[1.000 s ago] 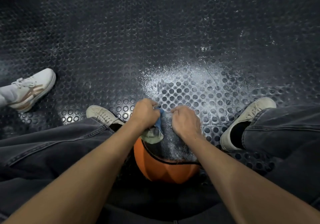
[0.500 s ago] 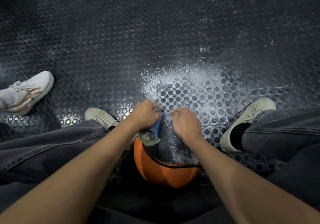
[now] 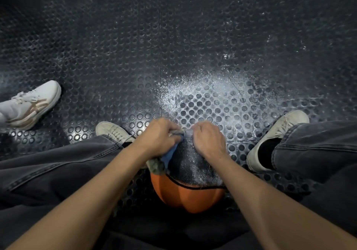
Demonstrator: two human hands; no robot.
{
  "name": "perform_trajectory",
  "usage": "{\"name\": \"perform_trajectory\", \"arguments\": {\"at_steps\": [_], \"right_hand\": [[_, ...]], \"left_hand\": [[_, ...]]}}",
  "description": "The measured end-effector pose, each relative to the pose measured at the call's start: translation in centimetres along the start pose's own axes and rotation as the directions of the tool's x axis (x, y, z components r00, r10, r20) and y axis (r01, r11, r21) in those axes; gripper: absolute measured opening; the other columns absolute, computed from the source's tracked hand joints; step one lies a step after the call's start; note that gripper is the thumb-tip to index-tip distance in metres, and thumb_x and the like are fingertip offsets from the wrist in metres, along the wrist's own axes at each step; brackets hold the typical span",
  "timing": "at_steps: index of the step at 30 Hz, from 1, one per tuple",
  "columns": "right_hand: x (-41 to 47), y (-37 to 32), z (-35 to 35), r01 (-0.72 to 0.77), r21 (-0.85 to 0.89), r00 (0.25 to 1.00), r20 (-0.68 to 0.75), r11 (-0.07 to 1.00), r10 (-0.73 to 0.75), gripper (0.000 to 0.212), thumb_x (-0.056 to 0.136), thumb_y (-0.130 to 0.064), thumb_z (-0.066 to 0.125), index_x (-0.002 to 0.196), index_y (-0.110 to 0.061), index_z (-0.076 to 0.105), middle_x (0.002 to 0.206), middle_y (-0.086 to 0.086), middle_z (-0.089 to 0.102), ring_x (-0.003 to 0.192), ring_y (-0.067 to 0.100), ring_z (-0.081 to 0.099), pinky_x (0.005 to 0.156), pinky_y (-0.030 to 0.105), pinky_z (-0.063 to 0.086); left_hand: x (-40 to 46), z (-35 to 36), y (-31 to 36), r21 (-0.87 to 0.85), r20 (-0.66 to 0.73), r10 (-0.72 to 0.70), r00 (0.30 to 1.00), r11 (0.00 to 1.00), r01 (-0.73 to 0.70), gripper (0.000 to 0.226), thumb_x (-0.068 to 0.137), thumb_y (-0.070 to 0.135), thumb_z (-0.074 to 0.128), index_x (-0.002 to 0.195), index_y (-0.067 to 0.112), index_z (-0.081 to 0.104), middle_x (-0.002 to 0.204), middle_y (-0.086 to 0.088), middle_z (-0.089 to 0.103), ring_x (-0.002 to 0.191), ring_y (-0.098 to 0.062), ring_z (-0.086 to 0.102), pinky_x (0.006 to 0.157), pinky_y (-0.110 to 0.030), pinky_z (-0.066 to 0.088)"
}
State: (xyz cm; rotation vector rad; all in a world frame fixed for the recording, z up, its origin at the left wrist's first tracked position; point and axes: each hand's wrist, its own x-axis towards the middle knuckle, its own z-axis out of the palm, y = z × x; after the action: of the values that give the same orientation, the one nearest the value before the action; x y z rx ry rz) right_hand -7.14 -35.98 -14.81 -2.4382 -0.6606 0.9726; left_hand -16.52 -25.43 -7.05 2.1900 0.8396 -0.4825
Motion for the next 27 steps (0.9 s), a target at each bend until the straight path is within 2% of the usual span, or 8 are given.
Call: {"name": "perform_trajectory", "arguments": {"at_steps": [7,11,15,18,20,23,25,27], "right_hand": [[0.0,-0.1,-0.1,0.004,-0.011,1.0,-0.008,1.0,-0.004,0.033,0.105,-0.026,0.035,0.098,-0.017,0.066,0.091,-0.002,0.062,0.072,0.014,0.057,0.091,0.046,0.052],[0.2,0.0,0.3,0.004,-0.012,1.0,-0.011,1.0,-0.005,0.036,0.106,-0.028,0.034,0.093,-0.016,0.065,0.09,-0.002,0.061,0.066,0.011,0.051,0.085,0.04,0.051],[0.5,0.2,0.8,0.01,-0.019,1.0,0.009,1.0,-0.01,0.039,0.106,-0.03,0.038,0.079,-0.014,0.06,0.089,-0.001,0.064,0.061,0.011,0.049,0.079,0.037,0.052],[1.1,0.9,-0.3,-0.07,0.156,0.995,0.084,0.985,0.058,0.033,0.105,-0.027,0.044,0.082,-0.015,0.064,0.07,-0.003,0.061,0.049,0.008,0.035,0.053,0.02,0.035],[1.6,2.3,-1.4,-0.193,0.216,0.976,0.142,0.957,0.165,0.035,0.104,-0.027,0.043,0.071,-0.019,0.051,0.063,-0.006,0.047,0.05,0.009,0.032,0.052,0.021,0.032],[0.9,4.2,-2.5,-0.444,0.275,0.871,0.355,0.853,0.339,0.033,0.103,-0.042,0.037,0.095,-0.016,0.056,0.094,0.006,0.054,0.084,0.022,0.055,0.084,0.037,0.045],[0.2,4.8,-3.2,-0.594,0.359,0.768,0.52,0.72,0.374,0.054,0.103,-0.053,0.031,0.141,-0.018,0.045,0.144,0.012,0.043,0.136,0.031,0.039,0.113,0.049,0.028],[0.1,5.4,-3.3,-0.583,0.372,0.771,0.535,0.723,0.346,0.067,0.102,-0.059,0.03,0.154,-0.017,0.03,0.161,0.014,0.024,0.148,0.031,0.023,0.118,0.05,0.018]], "left_hand": [[4.9,0.7,0.2,-0.012,0.018,-0.134,0.991,0.991,0.134,0.026,0.094,0.011,0.055,0.068,0.008,0.053,0.068,-0.008,0.057,0.056,-0.012,0.047,0.048,-0.018,0.035],[2.5,0.1,-0.4,-0.031,0.003,-0.058,0.998,0.998,0.058,0.018,0.094,0.022,0.06,0.076,0.018,0.061,0.064,0.005,0.054,0.057,-0.004,0.047,0.046,-0.012,0.029],[0.3,-0.6,-2.0,-0.254,0.031,-0.076,0.997,0.964,0.081,0.012,0.088,0.026,0.066,0.092,0.016,0.072,0.082,-0.001,0.069,0.072,-0.008,0.06,0.063,-0.021,0.041],[1.3,0.7,-4.0,-0.646,-0.039,-0.294,0.955,0.737,0.2,0.005,0.085,0.02,0.07,0.085,0.019,0.074,0.092,-0.009,0.071,0.084,-0.023,0.066,0.074,-0.03,0.052],[1.7,2.3,-5.3,-0.771,-0.001,-0.405,0.914,0.583,0.258,0.009,0.083,0.021,0.07,0.09,0.016,0.074,0.098,-0.011,0.073,0.091,-0.027,0.068,0.087,-0.04,0.054],[1.4,3.9,-6.3,-0.905,0.195,-0.427,0.883,0.269,0.329,0.027,0.091,0.025,0.058,0.114,0.014,0.064,0.117,-0.014,0.067,0.098,-0.026,0.067,0.092,-0.042,0.052],[1.0,4.4,-5.9,-0.934,0.275,-0.386,0.881,0.111,0.341,0.026,0.097,0.023,0.049,0.121,0.017,0.059,0.118,-0.01,0.067,0.093,-0.022,0.068,0.081,-0.035,0.054],[1.1,4.6,-5.8,-0.946,0.257,-0.391,0.884,0.083,0.312,0.026,0.098,0.02,0.048,0.122,0.016,0.056,0.116,-0.009,0.068,0.094,-0.021,0.069,0.078,-0.034,0.056]]}}
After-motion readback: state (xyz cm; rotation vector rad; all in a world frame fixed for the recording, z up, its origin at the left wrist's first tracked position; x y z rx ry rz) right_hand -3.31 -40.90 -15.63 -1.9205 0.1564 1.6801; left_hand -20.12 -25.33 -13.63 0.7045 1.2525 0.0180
